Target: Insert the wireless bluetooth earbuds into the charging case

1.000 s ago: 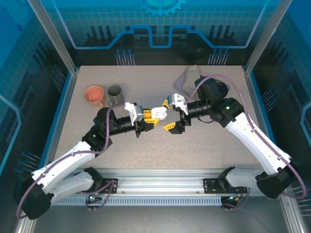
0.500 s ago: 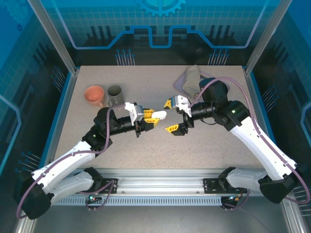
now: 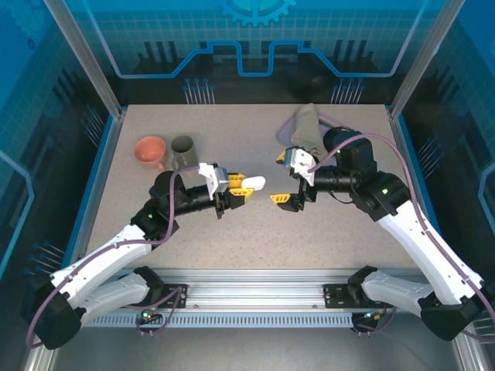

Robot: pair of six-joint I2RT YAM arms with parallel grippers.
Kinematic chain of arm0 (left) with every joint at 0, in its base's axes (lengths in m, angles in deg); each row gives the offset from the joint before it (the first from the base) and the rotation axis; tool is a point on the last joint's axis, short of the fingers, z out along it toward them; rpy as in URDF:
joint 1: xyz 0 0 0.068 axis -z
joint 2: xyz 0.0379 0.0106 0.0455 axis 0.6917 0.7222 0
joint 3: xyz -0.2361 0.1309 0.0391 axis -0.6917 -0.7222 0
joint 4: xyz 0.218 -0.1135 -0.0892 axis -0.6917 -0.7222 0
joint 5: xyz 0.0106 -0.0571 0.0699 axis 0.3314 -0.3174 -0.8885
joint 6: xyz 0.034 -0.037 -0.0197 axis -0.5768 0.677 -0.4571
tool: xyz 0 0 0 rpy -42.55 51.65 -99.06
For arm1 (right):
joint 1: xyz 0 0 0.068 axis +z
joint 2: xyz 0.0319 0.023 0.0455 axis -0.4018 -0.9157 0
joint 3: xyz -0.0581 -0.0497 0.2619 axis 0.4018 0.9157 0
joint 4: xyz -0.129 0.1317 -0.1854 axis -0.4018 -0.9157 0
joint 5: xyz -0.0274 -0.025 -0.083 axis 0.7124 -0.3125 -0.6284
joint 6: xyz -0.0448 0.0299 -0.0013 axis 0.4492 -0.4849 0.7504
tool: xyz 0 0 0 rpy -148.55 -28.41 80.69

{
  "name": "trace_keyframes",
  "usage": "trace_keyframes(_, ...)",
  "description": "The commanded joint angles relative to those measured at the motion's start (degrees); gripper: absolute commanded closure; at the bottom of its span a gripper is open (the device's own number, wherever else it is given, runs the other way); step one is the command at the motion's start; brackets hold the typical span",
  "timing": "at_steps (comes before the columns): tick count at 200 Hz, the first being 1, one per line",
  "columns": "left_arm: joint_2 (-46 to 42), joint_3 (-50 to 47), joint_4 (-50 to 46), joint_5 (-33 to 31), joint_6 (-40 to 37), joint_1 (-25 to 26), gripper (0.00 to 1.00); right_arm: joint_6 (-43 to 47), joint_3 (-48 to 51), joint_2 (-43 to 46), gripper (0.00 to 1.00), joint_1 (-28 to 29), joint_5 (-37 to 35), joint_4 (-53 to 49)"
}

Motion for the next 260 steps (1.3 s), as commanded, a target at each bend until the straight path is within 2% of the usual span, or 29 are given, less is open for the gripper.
trace_keyframes(1, -0.56, 1.03, 1.27, 0.38, -0.50, 0.29, 1.00, -3.44, 2.56, 2.55, 0.07, -0.84, -0.53, 3.31)
trace_keyframes(43, -0.93, 0.79, 1.74, 1.00, -0.54, 0.39, 1.00, -5.59, 5.90, 4.97, 0.07, -0.82, 4.65, 4.87)
trace_keyframes(94, -1.05, 1.30, 2.02, 2.70, -0.73, 0.49, 1.00, -6.57, 2.49, 0.63, 0.09, -0.77, 10.12, 3.56)
trace_keyframes(140, -1.58, 1.46, 1.54, 2.86, -1.41, 0.68, 1.00, -5.95, -1.48, -4.02, 0.20, 0.55, 13.54, 1.69)
trace_keyframes(217, -1.24, 1.72, 1.41, 3.04, -1.60, 0.77, 1.00, -5.58, -2.60, -7.20, 0.32, 2.05, 14.83, 1.79)
trace_keyframes(260, -1.06, 1.85, 1.25, 2.90, -1.60, 0.77, 1.00, -5.71, -2.80, -8.24, 0.42, 2.48, 15.29, 1.88)
